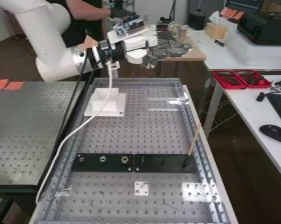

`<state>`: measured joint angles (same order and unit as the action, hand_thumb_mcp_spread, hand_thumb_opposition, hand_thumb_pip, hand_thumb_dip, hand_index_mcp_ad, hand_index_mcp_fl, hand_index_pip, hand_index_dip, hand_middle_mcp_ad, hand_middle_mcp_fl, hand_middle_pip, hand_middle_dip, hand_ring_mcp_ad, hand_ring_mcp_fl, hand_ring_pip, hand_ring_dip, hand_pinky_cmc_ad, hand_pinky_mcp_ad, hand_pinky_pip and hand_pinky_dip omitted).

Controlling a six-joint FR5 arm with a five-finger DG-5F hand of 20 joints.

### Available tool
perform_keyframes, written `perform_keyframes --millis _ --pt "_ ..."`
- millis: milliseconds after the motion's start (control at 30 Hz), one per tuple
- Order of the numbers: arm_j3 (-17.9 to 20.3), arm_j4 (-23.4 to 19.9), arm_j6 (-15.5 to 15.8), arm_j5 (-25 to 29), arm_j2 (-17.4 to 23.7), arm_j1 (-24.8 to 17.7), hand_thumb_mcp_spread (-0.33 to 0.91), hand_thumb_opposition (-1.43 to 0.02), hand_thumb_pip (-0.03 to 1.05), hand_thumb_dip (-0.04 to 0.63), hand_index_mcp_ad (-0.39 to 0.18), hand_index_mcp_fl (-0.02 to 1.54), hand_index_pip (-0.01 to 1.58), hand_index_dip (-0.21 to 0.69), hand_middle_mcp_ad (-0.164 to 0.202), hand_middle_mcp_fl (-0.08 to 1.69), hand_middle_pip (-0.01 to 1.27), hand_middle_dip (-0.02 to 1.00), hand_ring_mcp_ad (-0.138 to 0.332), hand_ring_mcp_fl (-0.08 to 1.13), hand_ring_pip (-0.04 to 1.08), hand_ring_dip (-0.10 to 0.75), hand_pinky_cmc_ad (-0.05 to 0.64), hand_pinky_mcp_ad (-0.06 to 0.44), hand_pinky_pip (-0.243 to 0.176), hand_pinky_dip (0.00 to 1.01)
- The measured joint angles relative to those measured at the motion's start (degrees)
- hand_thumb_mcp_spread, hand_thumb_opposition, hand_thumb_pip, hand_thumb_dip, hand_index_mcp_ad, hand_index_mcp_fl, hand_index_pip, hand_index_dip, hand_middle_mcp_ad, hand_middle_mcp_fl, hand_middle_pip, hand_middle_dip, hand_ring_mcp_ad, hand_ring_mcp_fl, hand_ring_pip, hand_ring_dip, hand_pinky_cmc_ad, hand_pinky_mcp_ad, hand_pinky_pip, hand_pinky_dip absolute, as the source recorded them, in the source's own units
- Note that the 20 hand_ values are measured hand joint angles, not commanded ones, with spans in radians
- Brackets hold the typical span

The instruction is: Grab the drill bit and place it in the clear container

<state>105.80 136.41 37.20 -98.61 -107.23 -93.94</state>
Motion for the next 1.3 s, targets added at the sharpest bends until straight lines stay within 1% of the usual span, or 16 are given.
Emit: perform_keyframes --millis 367,667,933,1300 --pt "-0.53 0.69 -0.47 -1.96 -2.09 -2.08 0.55 -1.0 0.5 0.262 -0.147 0.96 0.96 0.126 0.075 0.25 0.14 0.14 0.169 0.1 0.1 -0.024 0.291 0.145 -0.08 0.18" --pt "-2.09 1.64 -1.54 -2.44 -4.77 -3.65 0.55 -1.0 0.5 0.265 -0.147 0.96 0.96 0.126 0.075 0.25 0.14 0.14 0.169 0.1 0.1 -0.024 0.291 0.145 -0.08 0.18" --pt "-4.46 3.57 -2.61 -1.63 -8.51 -4.51 0.55 -1.0 0.5 0.265 -0.15 0.96 0.96 0.126 0.075 0.25 0.14 0.14 0.169 0.1 0.1 -0.024 0.291 0.145 -0.08 0.18" --pt "-6.99 6.67 -2.28 -1.06 -13.25 -5.21 0.55 -1.0 0.5 0.262 -0.147 0.96 0.96 0.126 0.075 0.25 0.14 0.15 0.169 0.1 0.1 -0.024 0.291 0.148 -0.08 0.18"
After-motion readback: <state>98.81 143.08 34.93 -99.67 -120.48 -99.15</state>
